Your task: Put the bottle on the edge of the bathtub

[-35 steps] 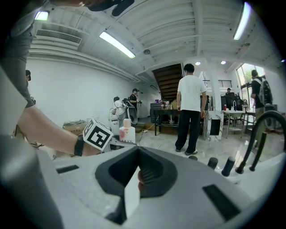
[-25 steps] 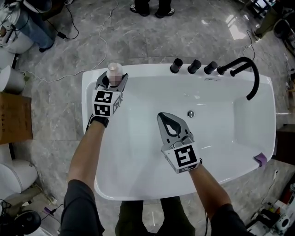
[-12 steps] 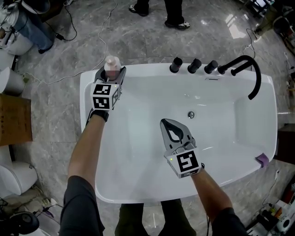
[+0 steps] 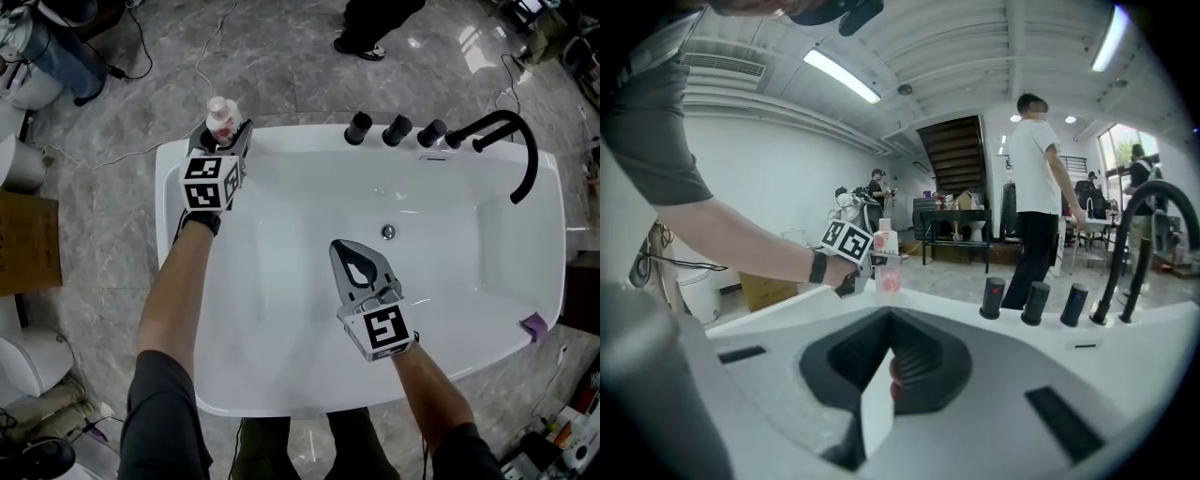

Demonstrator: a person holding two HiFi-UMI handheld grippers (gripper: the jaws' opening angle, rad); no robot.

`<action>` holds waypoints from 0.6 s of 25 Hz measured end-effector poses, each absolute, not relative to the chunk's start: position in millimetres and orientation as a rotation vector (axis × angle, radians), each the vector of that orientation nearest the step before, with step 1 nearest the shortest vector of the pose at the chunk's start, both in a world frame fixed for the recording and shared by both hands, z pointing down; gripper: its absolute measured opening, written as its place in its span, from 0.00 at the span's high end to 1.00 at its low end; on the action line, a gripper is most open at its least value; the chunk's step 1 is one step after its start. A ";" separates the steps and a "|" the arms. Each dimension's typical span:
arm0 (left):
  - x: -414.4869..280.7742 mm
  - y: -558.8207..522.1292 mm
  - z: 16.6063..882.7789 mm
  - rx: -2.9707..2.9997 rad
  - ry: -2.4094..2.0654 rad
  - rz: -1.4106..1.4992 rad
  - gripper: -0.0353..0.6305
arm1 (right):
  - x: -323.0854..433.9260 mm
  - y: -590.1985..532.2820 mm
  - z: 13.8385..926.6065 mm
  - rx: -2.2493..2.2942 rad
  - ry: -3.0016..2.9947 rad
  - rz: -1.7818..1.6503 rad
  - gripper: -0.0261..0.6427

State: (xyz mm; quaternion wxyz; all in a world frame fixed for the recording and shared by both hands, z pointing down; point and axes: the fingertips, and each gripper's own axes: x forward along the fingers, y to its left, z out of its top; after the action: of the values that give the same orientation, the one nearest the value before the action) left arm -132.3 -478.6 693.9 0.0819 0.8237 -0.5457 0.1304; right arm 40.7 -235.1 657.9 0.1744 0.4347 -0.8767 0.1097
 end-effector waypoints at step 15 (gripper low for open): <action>-136.3 -480.5 696.0 2.467 -1.635 0.360 0.60 | 31.4 -266.2 648.2 1.252 -2.526 0.267 0.96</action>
State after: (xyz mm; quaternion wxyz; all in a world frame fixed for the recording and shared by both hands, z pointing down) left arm -136.3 -480.5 696.0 0.0801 0.8248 -0.5466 0.1204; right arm 31.4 -266.2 648.2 0.1541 0.4367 -0.8814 0.0933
